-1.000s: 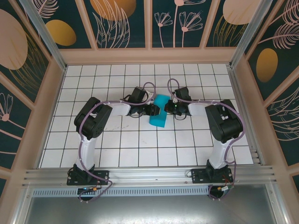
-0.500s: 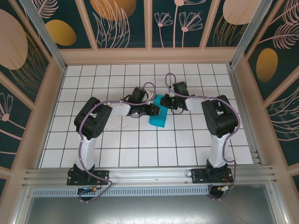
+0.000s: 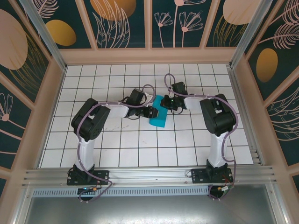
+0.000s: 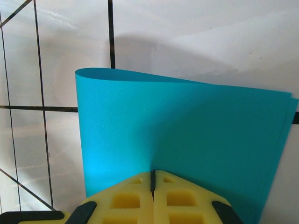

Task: Fold a paper plane with a square sheet of paper (fold left side to right side)
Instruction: First fold the square sheet of paper in half at the center of the table.

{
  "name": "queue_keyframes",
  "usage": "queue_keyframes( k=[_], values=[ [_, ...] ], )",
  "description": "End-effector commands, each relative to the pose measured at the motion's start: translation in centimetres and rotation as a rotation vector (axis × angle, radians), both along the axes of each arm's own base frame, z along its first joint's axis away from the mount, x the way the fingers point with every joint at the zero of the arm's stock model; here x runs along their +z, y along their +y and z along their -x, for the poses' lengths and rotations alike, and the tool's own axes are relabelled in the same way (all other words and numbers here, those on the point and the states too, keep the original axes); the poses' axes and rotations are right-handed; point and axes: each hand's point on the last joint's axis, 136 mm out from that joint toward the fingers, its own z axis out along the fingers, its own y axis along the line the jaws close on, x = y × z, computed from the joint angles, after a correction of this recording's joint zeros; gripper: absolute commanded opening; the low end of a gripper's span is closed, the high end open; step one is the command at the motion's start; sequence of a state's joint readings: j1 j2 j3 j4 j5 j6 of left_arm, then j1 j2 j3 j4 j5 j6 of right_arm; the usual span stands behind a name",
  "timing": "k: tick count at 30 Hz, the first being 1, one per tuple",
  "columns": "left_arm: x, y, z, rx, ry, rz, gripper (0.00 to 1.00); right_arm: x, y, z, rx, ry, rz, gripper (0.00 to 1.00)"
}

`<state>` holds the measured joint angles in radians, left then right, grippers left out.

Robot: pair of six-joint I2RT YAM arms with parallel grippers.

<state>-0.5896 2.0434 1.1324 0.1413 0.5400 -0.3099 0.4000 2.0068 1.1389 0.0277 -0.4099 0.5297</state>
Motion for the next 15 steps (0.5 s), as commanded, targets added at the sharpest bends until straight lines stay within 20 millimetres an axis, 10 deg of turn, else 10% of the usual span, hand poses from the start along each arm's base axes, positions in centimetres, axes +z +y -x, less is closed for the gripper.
queue_keyframes(
  k=[1,15],
  values=[
    [-1.7,1.5,3.4,-0.072,0.065,-0.066,0.33,-3.2,-2.0,1.4,-0.033,0.102,0.098,0.03],
    [-2.4,2.5,9.2,-0.214,0.108,-0.077,0.29,-3.3,-2.2,1.5,-0.034,0.108,0.101,0.03]
  ],
)
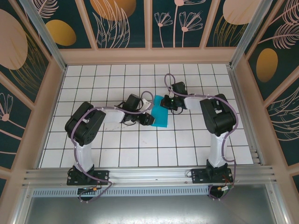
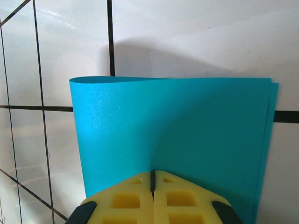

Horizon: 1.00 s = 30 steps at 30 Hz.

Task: Fold a paper plane with a square sheet of paper (fold left side to right side)
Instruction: First fold the square sheet of paper in half at the center of the table.

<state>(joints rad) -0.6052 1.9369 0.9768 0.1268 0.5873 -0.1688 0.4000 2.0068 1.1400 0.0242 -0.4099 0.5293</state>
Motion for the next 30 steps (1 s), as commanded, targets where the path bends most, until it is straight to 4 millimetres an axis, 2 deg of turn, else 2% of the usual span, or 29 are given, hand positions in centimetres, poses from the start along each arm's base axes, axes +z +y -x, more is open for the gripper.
queue_keyframes(
  k=[1,5,9,11,13,15,18,21,26,30],
  values=[
    [-1.8,0.8,4.7,-0.084,0.136,-0.056,0.29,-3.3,-2.2,1.5,-0.034,0.105,0.101,0.03],
    [-0.1,0.9,4.9,-0.093,0.093,-0.033,0.28,-3.2,-2.2,1.5,-0.033,0.104,0.104,0.02],
    [4.0,0.2,4.2,-0.098,0.005,0.053,0.29,-3.1,-2.2,1.4,-0.029,0.101,0.104,0.03],
    [6.3,-0.3,3.2,-0.085,-0.035,0.108,0.30,-3.0,-2.2,1.4,-0.028,0.099,0.106,0.03],
    [7.8,-0.7,1.8,-0.063,-0.057,0.142,0.30,-3.0,-2.1,1.4,-0.025,0.097,0.104,0.03],
    [8.3,-0.9,0.1,-0.034,-0.064,0.156,0.30,-2.8,-2.0,1.4,-0.024,0.096,0.104,0.03],
    [7.1,-1.4,-1.9,-0.018,-0.058,0.127,0.29,-2.8,-2.1,1.4,-0.024,0.094,0.105,0.03],
    [5.0,-2.0,-2.7,-0.027,-0.023,0.103,0.30,-2.7,-2.1,1.3,-0.023,0.095,0.106,0.03],
    [2.2,-1.8,-3.0,-0.017,0.012,0.053,0.29,-2.7,-2.0,1.3,-0.020,0.094,0.107,0.03],
    [0.4,-1.1,-2.2,-0.006,0.043,0.009,0.29,-2.6,-2.0,1.3,-0.016,0.092,0.112,0.03]
  ],
)
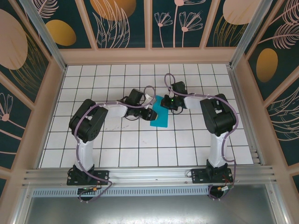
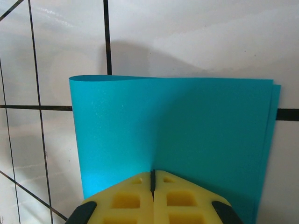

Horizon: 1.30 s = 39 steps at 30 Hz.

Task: Fold a paper plane with a square sheet of paper (fold left side to right side)
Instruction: First fold the square sheet of paper in half at the center of the table, then hold the square sheet of paper at the center of the table.

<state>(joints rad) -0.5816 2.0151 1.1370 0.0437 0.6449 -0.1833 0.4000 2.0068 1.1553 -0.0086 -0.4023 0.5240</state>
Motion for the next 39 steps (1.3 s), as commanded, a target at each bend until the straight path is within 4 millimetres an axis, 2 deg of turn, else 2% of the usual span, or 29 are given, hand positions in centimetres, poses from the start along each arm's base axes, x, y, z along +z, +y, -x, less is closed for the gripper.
queue_keyframes(
  k=[1,10,13,17,21,26,30,32,34,39],
  values=[
    [-1.3,0.7,0.9,-0.005,0.014,-0.041,0.29,-2.7,-1.9,1.3,-0.015,0.081,0.099,0.03],
    [-3.4,2.7,5.4,-0.007,0.080,-0.086,0.28,-2.5,-1.9,1.2,-0.015,0.075,0.105,0.03],
    [-2.8,3.0,6.8,-0.016,0.088,-0.050,0.28,-2.6,-2.0,1.3,-0.013,0.076,0.108,0.03],
    [-0.3,2.5,7.6,-0.057,0.052,0.022,0.28,-2.6,-2.0,1.2,-0.010,0.073,0.110,0.03],
    [2.9,1.8,6.0,-0.051,-0.020,0.063,0.27,-2.4,-1.9,1.1,-0.010,0.070,0.109,0.03],
    [4.4,0.6,1.4,0.000,-0.042,0.081,0.26,-2.2,-1.7,1.2,-0.001,0.063,0.104,0.03],
    [2.6,-0.5,-1.6,0.013,-0.040,0.028,0.26,-2.0,-1.5,1.1,0.006,0.056,0.102,0.03],
    [1.4,-0.8,-2.4,0.019,-0.035,-0.005,0.25,-2.0,-1.4,1.1,0.008,0.053,0.101,0.03],
    [0.2,-0.6,-3.0,0.033,-0.028,-0.037,0.25,-1.7,-1.4,1.1,0.009,0.046,0.095,0.03],
    [-1.6,-0.5,-2.9,0.048,0.004,-0.060,0.25,-0.9,-0.9,0.7,0.014,0.019,0.066,0.03]
  ],
)
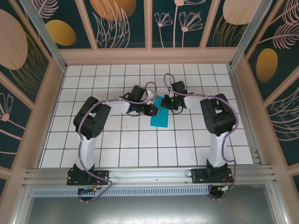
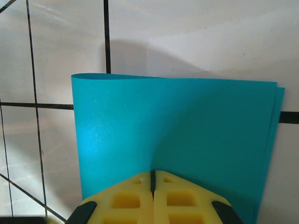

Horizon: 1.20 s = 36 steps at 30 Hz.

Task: Fold a paper plane with a square sheet of paper (fold left side to right side)
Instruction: Hold the square sheet of paper at the center of the table.

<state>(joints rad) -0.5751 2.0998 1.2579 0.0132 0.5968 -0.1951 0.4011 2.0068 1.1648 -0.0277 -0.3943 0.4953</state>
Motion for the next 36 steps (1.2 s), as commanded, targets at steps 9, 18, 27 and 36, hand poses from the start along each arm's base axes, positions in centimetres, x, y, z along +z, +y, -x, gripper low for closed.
queue_keyframes(
  k=[9,18,27,36],
  values=[
    [-3.1,1.0,1.6,0.011,0.075,-0.042,0.25,3.6,-0.1,-1.0,-0.009,-0.094,-0.002,0.03],
    [-3.7,1.2,2.1,0.022,0.081,-0.066,0.25,7.3,-2.0,4.0,-0.032,-0.151,0.008,0.16],
    [-3.3,1.4,2.1,0.027,0.068,-0.079,0.25,3.0,0.5,10.6,0.027,-0.016,-0.032,0.00],
    [-1.5,0.7,1.4,0.024,0.050,-0.046,0.26,-1.2,-1.4,11.7,0.005,0.082,0.101,0.00]
  ],
)
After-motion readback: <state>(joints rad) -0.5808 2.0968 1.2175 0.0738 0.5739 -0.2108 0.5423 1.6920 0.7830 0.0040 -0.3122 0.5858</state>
